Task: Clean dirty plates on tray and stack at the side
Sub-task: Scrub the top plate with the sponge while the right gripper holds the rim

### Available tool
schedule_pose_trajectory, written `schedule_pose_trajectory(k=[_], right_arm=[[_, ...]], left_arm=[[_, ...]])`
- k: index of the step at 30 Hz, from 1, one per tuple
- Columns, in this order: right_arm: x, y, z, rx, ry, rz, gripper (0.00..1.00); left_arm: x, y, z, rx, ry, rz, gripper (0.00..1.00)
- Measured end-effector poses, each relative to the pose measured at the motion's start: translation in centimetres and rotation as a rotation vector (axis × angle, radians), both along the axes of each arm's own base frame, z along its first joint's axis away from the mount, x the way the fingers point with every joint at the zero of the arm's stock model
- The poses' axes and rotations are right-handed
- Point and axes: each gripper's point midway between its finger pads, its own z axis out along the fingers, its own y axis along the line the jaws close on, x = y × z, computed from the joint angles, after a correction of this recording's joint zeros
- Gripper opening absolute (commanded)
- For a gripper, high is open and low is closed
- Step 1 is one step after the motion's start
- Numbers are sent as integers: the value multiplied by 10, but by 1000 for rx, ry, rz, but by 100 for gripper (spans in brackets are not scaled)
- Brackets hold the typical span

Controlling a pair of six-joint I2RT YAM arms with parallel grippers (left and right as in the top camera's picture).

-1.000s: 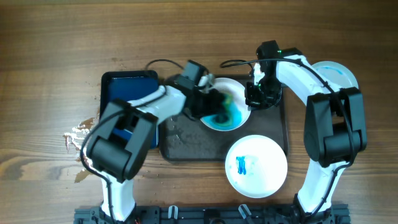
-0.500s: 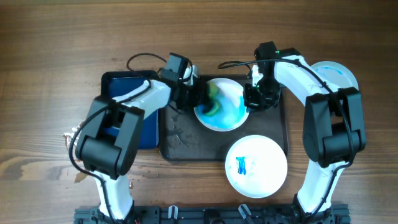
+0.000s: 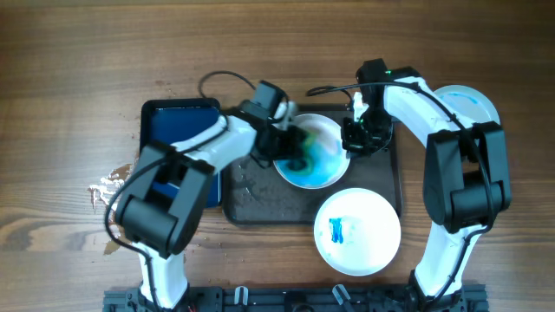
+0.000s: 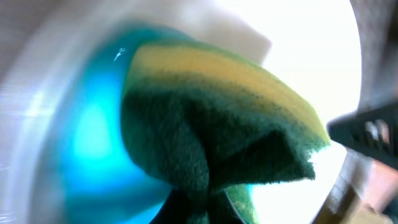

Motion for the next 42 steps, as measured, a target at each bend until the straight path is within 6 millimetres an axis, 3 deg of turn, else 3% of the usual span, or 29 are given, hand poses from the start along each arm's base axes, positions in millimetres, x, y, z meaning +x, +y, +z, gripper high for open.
schedule_pose_trajectory(k=[3, 8, 10, 14, 16, 20, 25, 29, 36, 40, 42], right_arm=[[-1, -2, 0, -9, 3, 1, 5], [-2, -3, 0, -16, 8, 1, 4], [-3, -3, 0, -14, 13, 1, 4], [-4, -1, 1, -6, 17, 3, 4], [-5, 0, 1, -4, 18, 2, 4], [-5, 0, 1, -3, 20, 2, 4], [-8, 12, 3, 32, 26, 15, 4], [-10, 7, 2, 16, 37, 11, 5], [-9, 3, 2, 3, 36, 7, 4], [-9, 2, 2, 2, 36, 7, 4], [-10, 2, 2, 1, 39, 7, 4]], left_arm=[[-32, -52, 3, -137, 26, -121, 4], [-24, -64, 7, -208, 29, -68, 4], [-11, -55, 3, -182, 13, -18, 4], [30, -15, -2, -112, -37, 133, 4], [41, 8, -3, -53, -37, 196, 4], [43, 38, -5, 105, -35, 262, 4], [23, 62, -6, 246, 21, 246, 4], [3, 40, -2, 96, 64, 76, 4], [-40, -42, 3, -172, 121, -110, 4], [-30, -57, 8, -234, 104, -62, 4], [-13, -50, 5, -210, 96, 31, 4]])
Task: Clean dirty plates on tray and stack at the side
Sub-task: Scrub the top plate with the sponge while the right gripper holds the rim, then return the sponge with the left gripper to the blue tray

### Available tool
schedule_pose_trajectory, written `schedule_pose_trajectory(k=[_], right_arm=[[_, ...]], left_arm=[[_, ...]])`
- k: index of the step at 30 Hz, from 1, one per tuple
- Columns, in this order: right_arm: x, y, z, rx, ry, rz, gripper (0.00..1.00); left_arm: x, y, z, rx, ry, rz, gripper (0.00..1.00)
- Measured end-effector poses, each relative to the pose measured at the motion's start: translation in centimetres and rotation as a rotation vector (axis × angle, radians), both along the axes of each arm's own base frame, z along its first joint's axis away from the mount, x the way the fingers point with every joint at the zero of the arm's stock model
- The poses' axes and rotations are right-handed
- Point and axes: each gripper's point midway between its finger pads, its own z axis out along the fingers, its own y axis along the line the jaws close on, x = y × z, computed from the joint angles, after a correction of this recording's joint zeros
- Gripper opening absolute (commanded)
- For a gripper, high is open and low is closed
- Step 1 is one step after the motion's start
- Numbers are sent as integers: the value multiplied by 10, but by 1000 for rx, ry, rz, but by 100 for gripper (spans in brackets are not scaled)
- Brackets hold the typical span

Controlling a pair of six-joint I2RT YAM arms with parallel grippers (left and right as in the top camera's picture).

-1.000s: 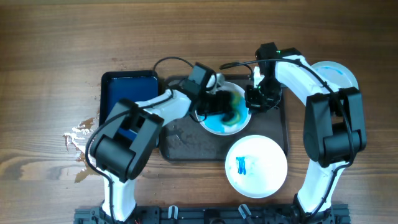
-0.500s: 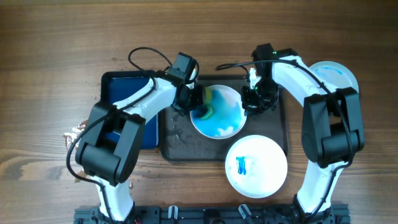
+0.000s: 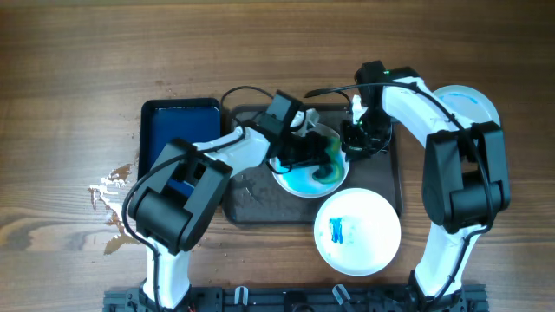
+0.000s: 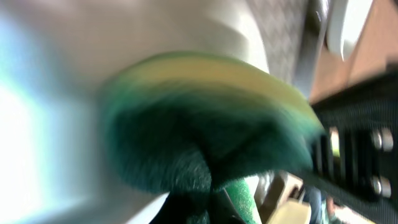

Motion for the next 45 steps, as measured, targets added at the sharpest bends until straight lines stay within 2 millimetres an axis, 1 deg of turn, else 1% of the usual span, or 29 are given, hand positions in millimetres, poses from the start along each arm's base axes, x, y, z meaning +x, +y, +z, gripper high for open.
schedule_pose_trajectory(k=[2, 3, 5, 6, 7, 10, 12, 14, 17, 19, 21, 23, 26, 28, 29, 31, 32, 33, 34, 35, 37, 41, 43, 44, 45], right_arm=[[0, 1, 0, 2, 0, 3, 4], [0, 2, 0, 2, 0, 4, 4], [0, 2, 0, 2, -1, 4, 4], [0, 2, 0, 3, 0, 4, 4], [0, 5, 1, 16, -3, 3, 5], [-1, 11, 2, 39, 0, 7, 4], [-1, 12, 2, 45, 2, 6, 4], [-2, 11, 2, 43, 4, 6, 4], [-2, 8, 1, 25, 4, 9, 5], [-1, 6, 1, 18, 2, 10, 4], [-1, 6, 1, 18, 1, 13, 4], [-1, 6, 1, 19, 1, 13, 4], [-1, 6, 1, 18, 1, 13, 5], [-1, 5, 1, 15, 0, 13, 4], [-1, 5, 1, 15, 0, 13, 4], [-1, 5, 1, 14, 0, 13, 4], [-1, 4, 1, 12, -1, 14, 4], [-1, 4, 0, 11, -1, 14, 4], [-1, 4, 0, 11, -2, 14, 4], [-1, 4, 0, 11, -2, 14, 5], [-1, 4, 0, 8, -3, 14, 4], [-1, 4, 0, 8, -3, 14, 5], [-1, 4, 0, 8, -3, 14, 4], [-1, 4, 0, 8, -3, 15, 4], [-1, 4, 0, 8, -3, 14, 4]], left_arm=[[14, 22, -8, 59, 29, 86, 4], [20, 33, -8, 84, 43, 119, 4], [34, 64, -9, 142, 67, 198, 4], [40, 86, -9, 177, 96, 246, 4], [41, 102, -8, 197, 121, 273, 4], [30, 114, -9, 240, 164, 249, 4], [22, 117, -9, 256, 173, 216, 4], [10, 112, -8, 223, 161, 120, 4], [4, 102, -7, 174, 149, 71, 4], [4, 98, -5, 157, 132, 62, 4], [5, 97, -1, 154, 114, 61, 4], [6, 101, 8, 187, 88, 76, 4], [11, 117, 31, 273, 14, 125, 4], [12, 137, 43, 380, -20, 191, 4], [11, 154, 47, 460, -29, 242, 4], [10, 180, 48, 563, -16, 316, 4], [12, 201, 46, 618, 5, 372, 4], [15, 214, 46, 644, 14, 412, 4], [16, 224, 45, 657, 23, 435, 4], [18, 240, 45, 676, 40, 479, 4], [20, 260, 44, 690, 70, 543, 4], [18, 306, 43, 723, 145, 672, 4], [13, 336, 42, 756, 190, 760, 4], [13, 341, 42, 762, 193, 777, 4], [13, 344, 42, 763, 197, 786, 19]])
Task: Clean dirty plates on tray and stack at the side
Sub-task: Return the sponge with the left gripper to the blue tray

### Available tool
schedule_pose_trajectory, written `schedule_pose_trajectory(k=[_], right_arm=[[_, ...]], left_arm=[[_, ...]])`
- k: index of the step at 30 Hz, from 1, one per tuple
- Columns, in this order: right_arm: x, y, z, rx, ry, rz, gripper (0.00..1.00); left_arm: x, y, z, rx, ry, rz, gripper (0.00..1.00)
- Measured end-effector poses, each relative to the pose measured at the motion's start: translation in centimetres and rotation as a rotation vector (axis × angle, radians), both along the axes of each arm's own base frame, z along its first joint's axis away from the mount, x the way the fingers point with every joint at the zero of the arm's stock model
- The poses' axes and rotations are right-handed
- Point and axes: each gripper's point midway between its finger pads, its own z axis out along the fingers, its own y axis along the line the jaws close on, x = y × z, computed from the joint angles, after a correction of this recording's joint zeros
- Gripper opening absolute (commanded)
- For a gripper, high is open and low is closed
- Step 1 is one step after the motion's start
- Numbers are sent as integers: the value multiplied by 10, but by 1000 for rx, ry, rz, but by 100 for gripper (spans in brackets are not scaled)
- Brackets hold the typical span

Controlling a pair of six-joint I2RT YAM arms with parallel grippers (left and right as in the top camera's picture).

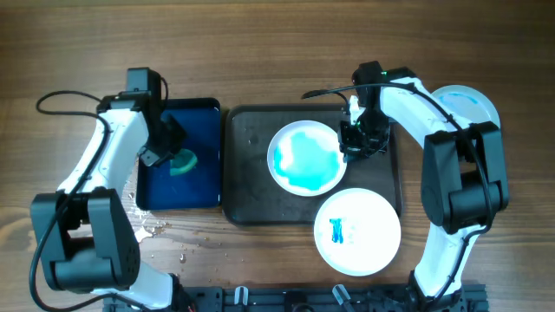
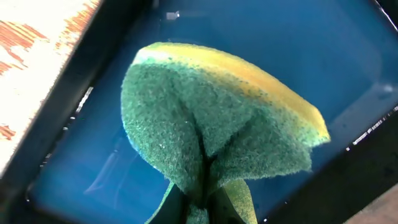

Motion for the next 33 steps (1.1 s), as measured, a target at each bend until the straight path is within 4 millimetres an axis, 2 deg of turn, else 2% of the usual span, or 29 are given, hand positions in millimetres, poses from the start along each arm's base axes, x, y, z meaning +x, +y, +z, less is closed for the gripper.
schedule_pose_trajectory(k=[1, 4, 7, 10, 13, 16, 18, 21, 23, 28, 33], right_arm=[[0, 0, 0, 0, 0, 0, 4], [0, 0, 0, 0, 0, 0, 4], [0, 0, 0, 0, -1, 0, 4], [0, 0, 0, 0, -1, 0, 4], [1, 0, 0, 0, -3, 0, 4], [6, 2, -1, 17, -31, 29, 5], [9, 4, -1, 33, -50, 46, 5], [19, 7, 4, 45, -93, 79, 5], [28, 15, 14, 57, -140, 111, 5], [38, 34, 62, 90, -278, 152, 4], [35, 25, 61, 30, -244, 63, 4]], left_arm=[[0, 3, -1, 4, 2, 7, 53], [-4, 3, -13, 3, 45, 10, 98], [-7, 3, -23, 1, 80, 13, 100], [-5, 3, -18, 2, 63, 11, 100], [2, 3, 24, 8, -71, 12, 100], [-2, 3, 89, 18, -262, -1, 100], [-11, 2, 108, 20, -307, -9, 100], [-15, 2, 105, 18, -285, -12, 100], [-15, 1, 105, 11, -283, -13, 100], [-10, 0, 106, 7, -300, -14, 100], [-10, 0, 106, 7, -302, -14, 100]])
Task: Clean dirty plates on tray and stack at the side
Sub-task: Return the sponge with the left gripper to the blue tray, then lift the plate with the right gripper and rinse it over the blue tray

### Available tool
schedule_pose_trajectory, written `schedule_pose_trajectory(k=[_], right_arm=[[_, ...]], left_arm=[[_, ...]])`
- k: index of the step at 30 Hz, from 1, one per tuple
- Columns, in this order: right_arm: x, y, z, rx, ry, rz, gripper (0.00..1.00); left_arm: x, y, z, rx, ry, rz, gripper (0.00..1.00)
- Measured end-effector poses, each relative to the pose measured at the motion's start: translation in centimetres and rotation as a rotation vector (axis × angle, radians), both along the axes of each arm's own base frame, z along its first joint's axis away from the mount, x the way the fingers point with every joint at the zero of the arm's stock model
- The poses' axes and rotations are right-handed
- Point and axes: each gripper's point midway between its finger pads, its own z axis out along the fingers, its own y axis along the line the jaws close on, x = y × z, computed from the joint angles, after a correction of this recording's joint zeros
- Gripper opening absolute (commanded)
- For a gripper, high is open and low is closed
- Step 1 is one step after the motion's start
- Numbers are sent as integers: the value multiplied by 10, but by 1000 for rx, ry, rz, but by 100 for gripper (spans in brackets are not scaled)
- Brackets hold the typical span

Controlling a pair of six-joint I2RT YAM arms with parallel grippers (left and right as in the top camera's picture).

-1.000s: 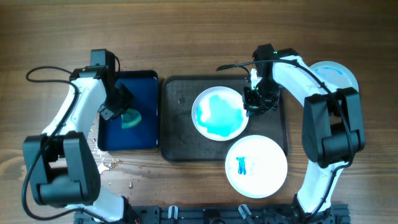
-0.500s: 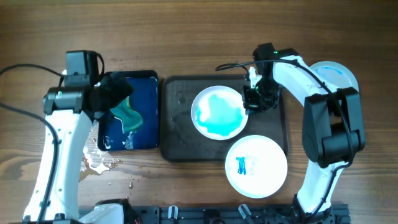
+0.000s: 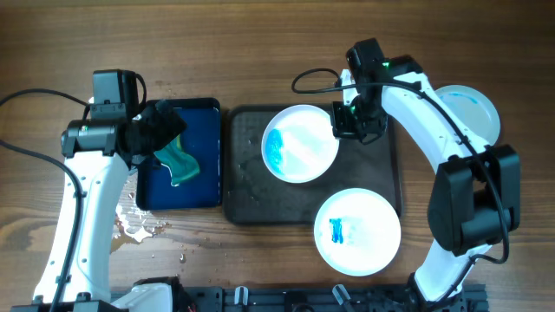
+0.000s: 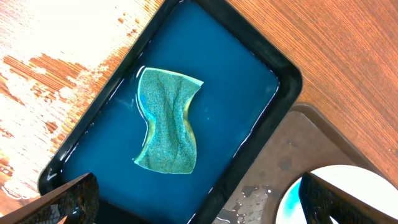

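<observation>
A white plate [image 3: 300, 143] with a blue smear on its left side sits over the dark tray [image 3: 381, 178]. My right gripper [image 3: 345, 122] is shut on the plate's right rim. A second white plate [image 3: 357, 232] with a small blue stain lies at the tray's front right corner. The green and yellow sponge [image 4: 168, 121] lies loose in the blue water basin [image 3: 178, 105]. My left gripper [image 4: 198, 186] hangs open above the basin with nothing between its fingers [image 4: 69, 198]. In the overhead view the left gripper [image 3: 158, 132] is over the basin's back left.
A clean white plate [image 3: 471, 106] lies on the table to the right of the tray. Water is splashed on the wood [image 3: 130, 221] left of and in front of the basin. Wet spots mark the tray's left part [image 3: 247, 182]. Cables trail behind both arms.
My left gripper has opened and risen; the sponge it held now lies flat in the basin water. The plate in my right gripper has shifted slightly back and left, its blue gathered at the left.
First my left gripper pressed the sponge on the blue-covered plate while my right gripper held its rim. Then the sponge was over the plate's right side. Later the sponge was in the basin, still gripped, and the plate bore a pale blue film. Now the sponge is released.
</observation>
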Motion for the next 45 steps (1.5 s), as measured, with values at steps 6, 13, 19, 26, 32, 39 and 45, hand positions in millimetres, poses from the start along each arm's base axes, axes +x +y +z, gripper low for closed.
schedule_pose_trajectory(k=[6, 13, 19, 26, 32, 39, 45], right_arm=[[-4, -4, -13, -19, 22, -71, 5], [-14, -7, -47, -48, 107, -125, 21], [-11, -7, -59, -53, 125, -166, 32], [-3, 6, -71, 16, 132, -185, 5], [-2, 14, -70, 61, 119, -134, 5], [-2, 25, -25, 137, -1, 6, 5], [-25, 42, -1, 167, 18, 67, 5]], left_arm=[[0, 0, 0, -2, 0, -1, 100], [0, 0, 0, -2, 0, -1, 100], [0, 0, 0, -2, 0, -1, 100], [0, 0, 0, -2, 0, -1, 100], [0, 0, 0, -2, 0, -1, 100], [9, 0, 4, 0, -42, -1, 100], [29, 12, 16, 0, -138, 32, 100]])
